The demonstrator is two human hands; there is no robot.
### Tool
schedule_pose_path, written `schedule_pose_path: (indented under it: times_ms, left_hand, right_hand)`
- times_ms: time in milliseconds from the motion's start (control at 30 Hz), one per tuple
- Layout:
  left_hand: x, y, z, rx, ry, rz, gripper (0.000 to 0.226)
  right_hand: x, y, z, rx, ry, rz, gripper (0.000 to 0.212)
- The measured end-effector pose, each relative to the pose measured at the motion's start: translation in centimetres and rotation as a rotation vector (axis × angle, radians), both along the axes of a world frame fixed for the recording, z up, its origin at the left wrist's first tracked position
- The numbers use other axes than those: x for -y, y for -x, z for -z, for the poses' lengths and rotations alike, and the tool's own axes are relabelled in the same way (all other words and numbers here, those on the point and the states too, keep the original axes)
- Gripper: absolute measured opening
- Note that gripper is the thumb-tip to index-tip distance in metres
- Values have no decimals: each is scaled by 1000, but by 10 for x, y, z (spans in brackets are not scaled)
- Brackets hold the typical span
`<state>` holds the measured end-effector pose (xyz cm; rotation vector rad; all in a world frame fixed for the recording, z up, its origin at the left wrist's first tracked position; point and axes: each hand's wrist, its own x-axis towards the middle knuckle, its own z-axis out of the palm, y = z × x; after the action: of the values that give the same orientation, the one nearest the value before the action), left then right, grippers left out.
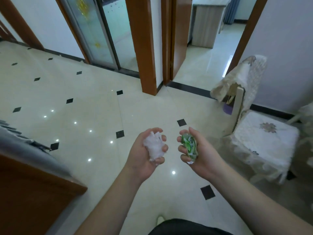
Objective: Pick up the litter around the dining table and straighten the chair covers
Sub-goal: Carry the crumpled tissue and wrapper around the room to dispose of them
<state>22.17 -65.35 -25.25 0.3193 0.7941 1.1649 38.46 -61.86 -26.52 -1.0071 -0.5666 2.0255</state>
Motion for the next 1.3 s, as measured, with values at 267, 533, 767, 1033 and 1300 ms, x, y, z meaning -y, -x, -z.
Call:
schedule_pose_path:
  times_ms: [267,533,767,1033,1300]
  left_hand:
    - [-144,-20,13,36,43,124,20]
    - [-289,-72,18,32,89,205,22]
    - [-394,-87,8,76,101,205,22]
    - [-516,-57,24,85,100,183,21]
    - [-651,2,25,139,109,199,21]
  right_hand:
    - [-117,-25,7,-25,23,180,23]
    - [-255,-69,7,-90,48,276,23]
    - [-361,-89,0,-124,41,244,23]
    - [-477,-58,14,-98,65,235,24]
    - [-610,-5,11,-26,36,220,26]
